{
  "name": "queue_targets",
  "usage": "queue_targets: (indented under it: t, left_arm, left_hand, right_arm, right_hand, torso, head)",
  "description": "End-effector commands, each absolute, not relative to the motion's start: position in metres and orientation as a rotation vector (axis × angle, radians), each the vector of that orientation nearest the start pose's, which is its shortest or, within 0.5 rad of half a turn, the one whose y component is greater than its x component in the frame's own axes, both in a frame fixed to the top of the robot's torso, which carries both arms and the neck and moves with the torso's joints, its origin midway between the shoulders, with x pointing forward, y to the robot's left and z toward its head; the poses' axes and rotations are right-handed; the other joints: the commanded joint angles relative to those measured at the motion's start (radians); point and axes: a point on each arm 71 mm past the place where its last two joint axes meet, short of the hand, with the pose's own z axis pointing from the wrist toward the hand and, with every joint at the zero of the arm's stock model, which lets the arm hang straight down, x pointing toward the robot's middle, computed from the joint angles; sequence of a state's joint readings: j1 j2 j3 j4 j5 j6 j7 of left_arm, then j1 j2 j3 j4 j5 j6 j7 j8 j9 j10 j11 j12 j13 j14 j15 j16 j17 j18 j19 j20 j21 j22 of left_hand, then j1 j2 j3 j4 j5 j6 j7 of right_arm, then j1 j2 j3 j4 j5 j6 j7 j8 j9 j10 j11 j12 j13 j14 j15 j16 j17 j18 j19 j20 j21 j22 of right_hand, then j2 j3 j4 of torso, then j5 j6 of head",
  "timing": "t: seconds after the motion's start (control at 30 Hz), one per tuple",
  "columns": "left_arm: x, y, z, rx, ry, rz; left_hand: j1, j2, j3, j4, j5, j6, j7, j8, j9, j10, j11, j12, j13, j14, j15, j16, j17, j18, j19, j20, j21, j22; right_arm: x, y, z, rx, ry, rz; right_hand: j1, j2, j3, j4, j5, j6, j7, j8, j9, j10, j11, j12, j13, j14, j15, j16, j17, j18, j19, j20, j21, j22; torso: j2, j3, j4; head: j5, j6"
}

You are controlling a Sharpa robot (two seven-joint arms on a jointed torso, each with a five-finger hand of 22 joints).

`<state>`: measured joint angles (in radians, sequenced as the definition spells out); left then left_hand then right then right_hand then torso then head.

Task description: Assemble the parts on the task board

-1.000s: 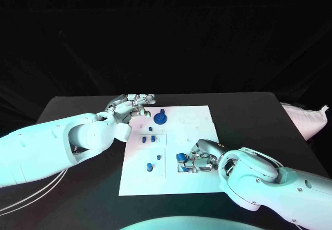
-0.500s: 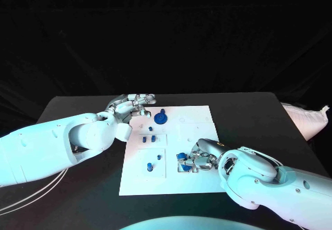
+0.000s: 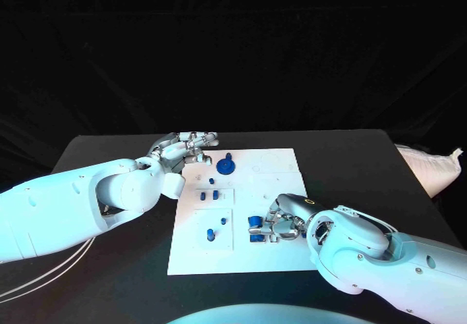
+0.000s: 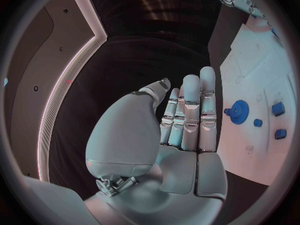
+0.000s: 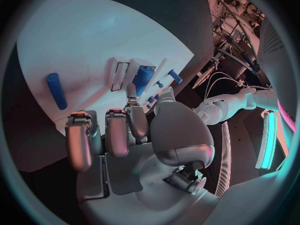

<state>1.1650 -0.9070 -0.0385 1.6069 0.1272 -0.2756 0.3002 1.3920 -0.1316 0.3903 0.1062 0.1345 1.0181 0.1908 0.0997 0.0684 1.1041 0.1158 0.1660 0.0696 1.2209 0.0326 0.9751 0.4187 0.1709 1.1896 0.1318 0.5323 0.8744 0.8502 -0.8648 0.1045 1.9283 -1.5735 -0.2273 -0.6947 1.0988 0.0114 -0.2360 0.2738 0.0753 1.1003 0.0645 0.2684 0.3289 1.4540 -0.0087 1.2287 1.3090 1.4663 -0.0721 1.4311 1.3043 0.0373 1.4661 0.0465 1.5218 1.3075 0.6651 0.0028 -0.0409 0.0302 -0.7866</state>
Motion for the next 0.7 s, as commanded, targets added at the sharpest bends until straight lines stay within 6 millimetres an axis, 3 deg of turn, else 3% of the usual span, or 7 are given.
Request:
queue_targets:
  t: [0.03, 0.13, 0.2, 0.3, 0.47, 0.6, 0.7]
  left_arm:
    - [0.466, 0.214, -0.196, -1.341, 1.511, -1.581]
    - [0.466, 0.213, -0.196, -1.341, 1.511, -1.582]
    - [0.466, 0.213, -0.196, -1.341, 1.511, -1.582]
    - [0.466, 0.213, -0.196, -1.341, 1.512, -1.582]
    - [0.466, 0.214, -0.196, -1.342, 1.511, -1.581]
    - [0.466, 0.215, -0.196, -1.342, 1.51, -1.58]
    - [0.466, 0.215, -0.196, -1.343, 1.509, -1.578]
  left_hand:
    - [0.001, 0.004, -0.002, -0.005, 0.005, -0.004, -0.001, 0.006, 0.0, -0.009, 0.001, 0.007, -0.001, -0.005, -0.005, 0.007, -0.001, 0.011, 0.003, -0.005, -0.002, -0.001]
    - [0.001, 0.004, -0.002, -0.005, 0.005, -0.004, -0.001, 0.006, 0.0, -0.009, 0.001, 0.007, -0.001, -0.005, -0.005, 0.007, -0.001, 0.011, 0.003, -0.005, -0.002, -0.001]
    - [0.001, 0.004, -0.002, -0.005, 0.005, -0.004, -0.001, 0.006, 0.0, -0.009, 0.001, 0.007, -0.001, -0.005, -0.005, 0.007, -0.001, 0.011, 0.003, -0.005, -0.002, -0.001]
    - [0.001, 0.004, -0.002, -0.005, 0.005, -0.004, -0.001, 0.006, 0.0, -0.009, 0.001, 0.007, -0.001, -0.005, -0.005, 0.007, -0.001, 0.011, 0.003, -0.005, -0.002, -0.001]
    - [0.001, 0.004, -0.002, -0.005, 0.005, -0.004, -0.001, 0.006, 0.0, -0.009, 0.001, 0.007, -0.001, -0.005, -0.005, 0.007, -0.001, 0.011, 0.003, -0.005, -0.002, -0.001]
    - [0.001, 0.004, -0.002, -0.005, 0.005, -0.004, -0.001, 0.006, 0.0, -0.009, 0.001, 0.007, -0.001, -0.005, -0.005, 0.007, -0.001, 0.011, 0.003, -0.005, -0.002, -0.001]
    - [0.001, 0.004, -0.002, -0.005, 0.005, -0.004, -0.001, 0.006, 0.0, -0.009, 0.001, 0.007, -0.001, -0.005, -0.005, 0.007, -0.001, 0.011, 0.003, -0.005, -0.002, -0.001]
  right_arm:
    - [0.358, -0.134, -0.246, 0.032, 2.019, 0.469]
    - [0.358, -0.133, -0.246, 0.018, 2.018, 0.462]
    - [0.359, -0.133, -0.246, 0.008, 2.014, 0.456]
    - [0.359, -0.133, -0.246, 0.006, 2.003, 0.453]
    - [0.359, -0.138, -0.243, 0.048, 1.967, 0.479]
    - [0.355, -0.15, -0.236, 0.119, 1.952, 0.508]
    - [0.354, -0.165, -0.231, 0.186, 1.97, 0.514]
  right_hand:
    - [0.085, 0.005, 0.023, -0.03, 0.021, 0.001, -0.004, 0.004, 0.009, -0.001, -0.006, -0.005, 0.02, 0.057, -0.005, -0.002, 0.003, -0.015, 0.046, -0.009, -0.004, 0.19]
    - [0.186, 0.023, 0.06, -0.082, 0.032, 0.001, -0.006, 0.005, 0.016, -0.001, -0.009, -0.009, 0.02, 0.058, -0.007, -0.001, 0.005, -0.015, 0.047, -0.01, -0.003, 0.192]
    - [0.248, 0.035, 0.088, -0.118, 0.009, 0.001, -0.008, 0.006, 0.021, -0.001, -0.011, -0.011, 0.02, 0.058, -0.01, 0.0, 0.007, -0.016, 0.048, -0.012, -0.003, 0.193]
    - [0.288, 0.043, 0.11, -0.143, -0.008, 0.001, -0.01, 0.005, 0.024, -0.001, -0.012, -0.014, 0.02, 0.058, -0.011, 0.0, 0.009, -0.016, 0.048, -0.014, -0.003, 0.193]
    - [0.234, 0.055, 0.106, -0.1, 0.055, -0.025, 0.004, -0.016, 0.019, -0.002, -0.001, -0.016, 0.021, 0.058, -0.002, -0.001, 0.007, -0.016, 0.047, -0.01, -0.004, 0.192]
    - [0.197, 0.042, 0.095, -0.065, 0.083, -0.036, 0.012, -0.03, 0.016, -0.003, 0.006, -0.021, 0.02, 0.058, 0.003, -0.001, 0.008, -0.016, 0.048, -0.005, -0.004, 0.193]
    - [0.178, 0.025, 0.081, -0.038, 0.137, -0.038, 0.014, -0.04, 0.014, -0.004, 0.009, -0.026, 0.02, 0.058, 0.006, -0.002, 0.008, -0.016, 0.047, 0.0, -0.004, 0.193]
  torso:
    - [0.0, -0.0003, 0.0005]
    - [0.0, -0.0003, 0.0011]
    - [0.0, -0.0001, 0.001]
    - [0.0, 0.0003, 0.0013]
    - [0.0, 0.0003, -0.0005]
    - [-0.001, 0.0008, -0.0028]
    - [-0.001, 0.0003, -0.0033]
  head:
    - [0.0, -0.001]
    - [-0.001, -0.002]
    - [-0.001, -0.002]
    - [0.0, -0.002]
    - [0.001, -0.002]
    - [0.001, -0.001]
    - [-0.004, 0.001]
